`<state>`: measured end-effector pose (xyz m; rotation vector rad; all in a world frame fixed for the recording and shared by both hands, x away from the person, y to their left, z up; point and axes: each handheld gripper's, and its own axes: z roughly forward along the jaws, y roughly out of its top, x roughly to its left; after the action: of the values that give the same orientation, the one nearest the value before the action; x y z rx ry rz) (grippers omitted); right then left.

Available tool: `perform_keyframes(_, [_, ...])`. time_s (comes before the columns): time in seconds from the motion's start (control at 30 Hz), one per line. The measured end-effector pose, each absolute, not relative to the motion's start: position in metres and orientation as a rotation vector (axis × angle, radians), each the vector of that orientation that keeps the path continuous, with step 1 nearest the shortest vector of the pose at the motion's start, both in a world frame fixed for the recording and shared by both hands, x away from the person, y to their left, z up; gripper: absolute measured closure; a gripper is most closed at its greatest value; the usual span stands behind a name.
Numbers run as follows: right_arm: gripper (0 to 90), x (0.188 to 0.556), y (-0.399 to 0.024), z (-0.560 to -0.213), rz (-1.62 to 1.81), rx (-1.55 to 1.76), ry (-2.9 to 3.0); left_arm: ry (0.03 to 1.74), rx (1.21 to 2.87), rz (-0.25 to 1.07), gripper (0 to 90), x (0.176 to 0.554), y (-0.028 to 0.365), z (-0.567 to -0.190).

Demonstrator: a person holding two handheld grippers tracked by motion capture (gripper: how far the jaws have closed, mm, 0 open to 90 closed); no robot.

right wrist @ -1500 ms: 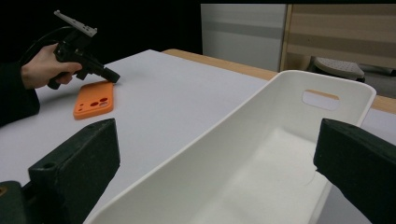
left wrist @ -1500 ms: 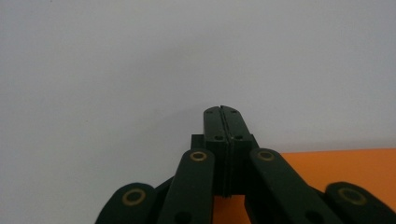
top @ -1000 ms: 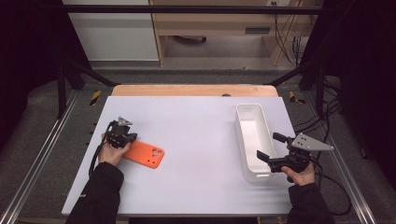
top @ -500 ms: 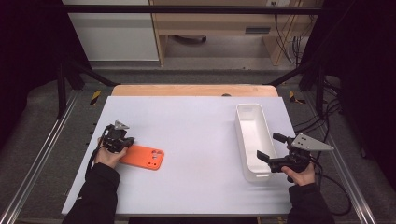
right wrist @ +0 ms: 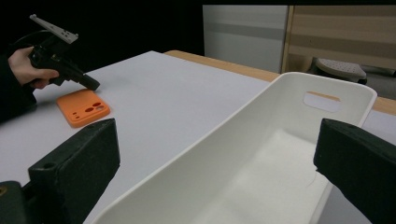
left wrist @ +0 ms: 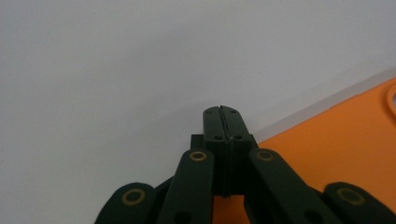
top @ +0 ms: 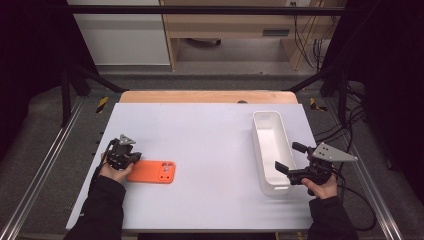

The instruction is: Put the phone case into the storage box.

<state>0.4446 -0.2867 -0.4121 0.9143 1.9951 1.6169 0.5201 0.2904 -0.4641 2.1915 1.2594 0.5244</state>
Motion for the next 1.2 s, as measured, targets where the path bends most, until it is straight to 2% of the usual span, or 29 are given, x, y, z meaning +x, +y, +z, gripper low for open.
perform_keyframes(1.2, [0.9, 0.444, -0.287, -0.411, 1.623, 0.912, 1.994, 1.227, 2.203, 0.487, 90.0, 0.463, 0.291, -0.465])
